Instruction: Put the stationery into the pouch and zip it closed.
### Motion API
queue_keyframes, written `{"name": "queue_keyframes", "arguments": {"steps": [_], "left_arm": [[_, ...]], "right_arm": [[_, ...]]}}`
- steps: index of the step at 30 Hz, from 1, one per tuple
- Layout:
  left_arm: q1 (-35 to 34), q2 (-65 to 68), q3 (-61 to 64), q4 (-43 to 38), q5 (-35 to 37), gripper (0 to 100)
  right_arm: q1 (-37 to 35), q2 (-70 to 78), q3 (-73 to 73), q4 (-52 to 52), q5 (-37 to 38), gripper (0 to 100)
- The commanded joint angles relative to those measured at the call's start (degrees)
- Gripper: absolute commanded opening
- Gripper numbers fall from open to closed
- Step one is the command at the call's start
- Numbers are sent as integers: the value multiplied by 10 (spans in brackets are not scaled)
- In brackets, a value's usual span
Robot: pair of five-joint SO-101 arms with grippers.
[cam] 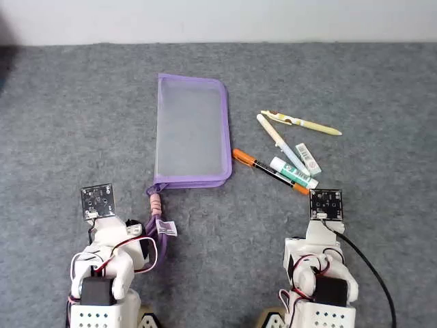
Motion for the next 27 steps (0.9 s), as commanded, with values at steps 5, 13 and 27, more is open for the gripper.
{"name": "queue_keyframes", "arguments": {"steps": [5, 13, 27], "left_arm": [[-3, 5, -6, 1, -5, 15], [-3, 5, -6, 1, -5, 15], [-3, 5, -6, 1, -5, 15]], "right_arm": [[-2, -4, 11, 2, 8, 11], [-3, -4, -22, -87, 60, 8], [-226, 307, -332, -74, -77, 9]]}}
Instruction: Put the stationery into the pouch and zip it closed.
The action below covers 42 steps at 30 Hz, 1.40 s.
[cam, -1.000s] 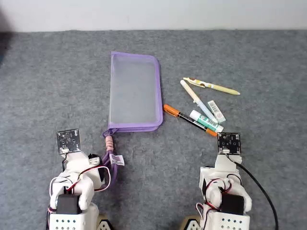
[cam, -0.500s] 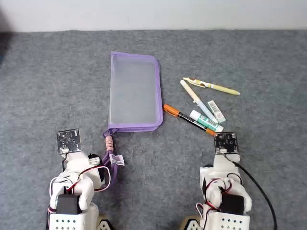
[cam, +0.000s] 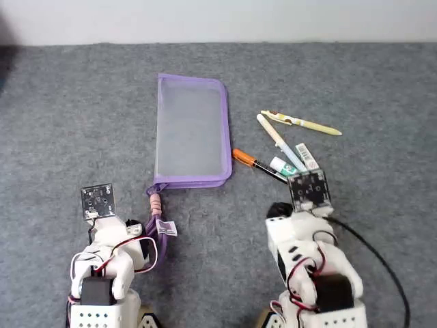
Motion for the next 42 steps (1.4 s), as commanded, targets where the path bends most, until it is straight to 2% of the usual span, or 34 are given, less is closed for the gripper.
{"name": "queue_keyframes", "arguments": {"steps": [1, 7, 13, 17, 23, 31, 42], "left_arm": [[-3, 5, -6, 1, -5, 15], [-3, 5, -6, 1, -5, 15], [-3, 5, -6, 1, -5, 15], [-3, 5, -6, 1, -5, 15], [-3, 5, -6, 1, -5, 15], [-3, 5, -6, 1, -5, 15], [-3, 5, -6, 1, -5, 15]], "right_arm": [[-45, 192, -118, 1, -62, 9], [-125, 480, -304, 2, -139, 9], [-191, 654, -453, 1, -177, 12], [-232, 733, -525, -2, -200, 28], [-270, 855, -611, 2, -246, 191], [-325, 968, -721, 0, -250, 193], [-371, 1023, -736, -58, -250, 193]]}}
